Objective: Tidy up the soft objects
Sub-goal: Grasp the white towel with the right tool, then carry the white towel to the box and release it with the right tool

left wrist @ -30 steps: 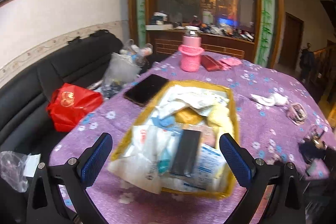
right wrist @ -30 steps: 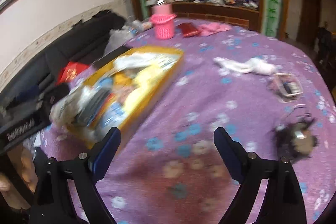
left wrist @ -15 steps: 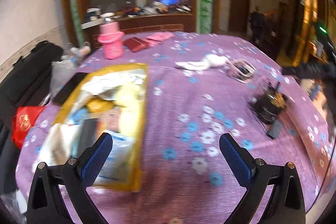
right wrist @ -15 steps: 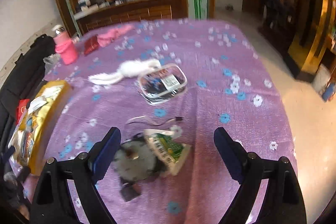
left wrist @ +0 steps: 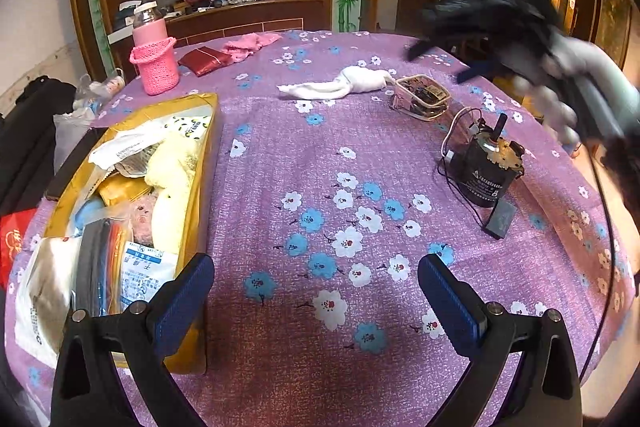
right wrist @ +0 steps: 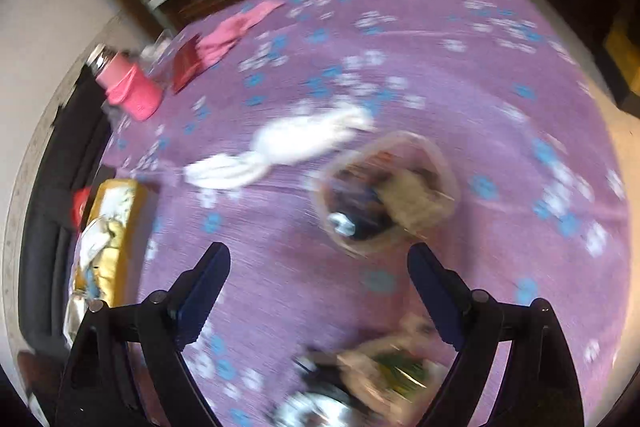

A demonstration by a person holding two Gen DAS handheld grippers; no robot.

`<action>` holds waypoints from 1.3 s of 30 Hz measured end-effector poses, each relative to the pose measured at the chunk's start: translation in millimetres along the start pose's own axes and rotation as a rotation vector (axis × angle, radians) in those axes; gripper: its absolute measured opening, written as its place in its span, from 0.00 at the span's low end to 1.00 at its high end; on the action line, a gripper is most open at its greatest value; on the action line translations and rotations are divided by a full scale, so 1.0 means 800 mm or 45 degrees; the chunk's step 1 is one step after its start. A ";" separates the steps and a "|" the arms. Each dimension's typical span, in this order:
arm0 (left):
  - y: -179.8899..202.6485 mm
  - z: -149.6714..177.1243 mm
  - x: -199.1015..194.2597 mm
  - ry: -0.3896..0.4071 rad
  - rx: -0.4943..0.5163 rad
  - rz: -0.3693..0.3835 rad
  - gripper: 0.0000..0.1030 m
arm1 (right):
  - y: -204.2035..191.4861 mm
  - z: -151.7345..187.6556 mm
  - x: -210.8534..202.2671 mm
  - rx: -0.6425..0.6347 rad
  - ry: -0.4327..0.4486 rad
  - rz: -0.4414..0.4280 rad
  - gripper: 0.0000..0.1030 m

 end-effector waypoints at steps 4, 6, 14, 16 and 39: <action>-0.017 -0.007 -0.006 0.018 -0.034 0.017 0.99 | -0.064 -0.014 0.063 -0.122 -0.180 -0.042 0.88; -0.028 -0.012 -0.012 0.039 -0.060 0.018 0.99 | -0.076 -0.014 0.098 -0.066 -0.288 -0.018 0.89; -0.090 -0.011 -0.026 0.072 -0.192 -0.030 0.99 | -0.081 -0.063 0.182 0.184 -0.197 0.234 0.84; -0.103 -0.009 -0.029 0.076 -0.223 -0.042 0.99 | -0.089 -0.057 0.194 0.113 -0.199 0.277 0.67; -0.199 0.011 -0.107 0.179 -0.432 -0.178 0.99 | -0.290 0.060 -0.004 -0.365 -0.036 -0.427 0.51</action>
Point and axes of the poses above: each gripper's, at about its wrist camera, not at the fingertips, and x roughly the way its jaws point, y to its right, z to its underside, the point moved 7 cm from there along x, roughly the way its jaws point, and after that the axes turned 15 degrees about y, right-handed, at the moved point
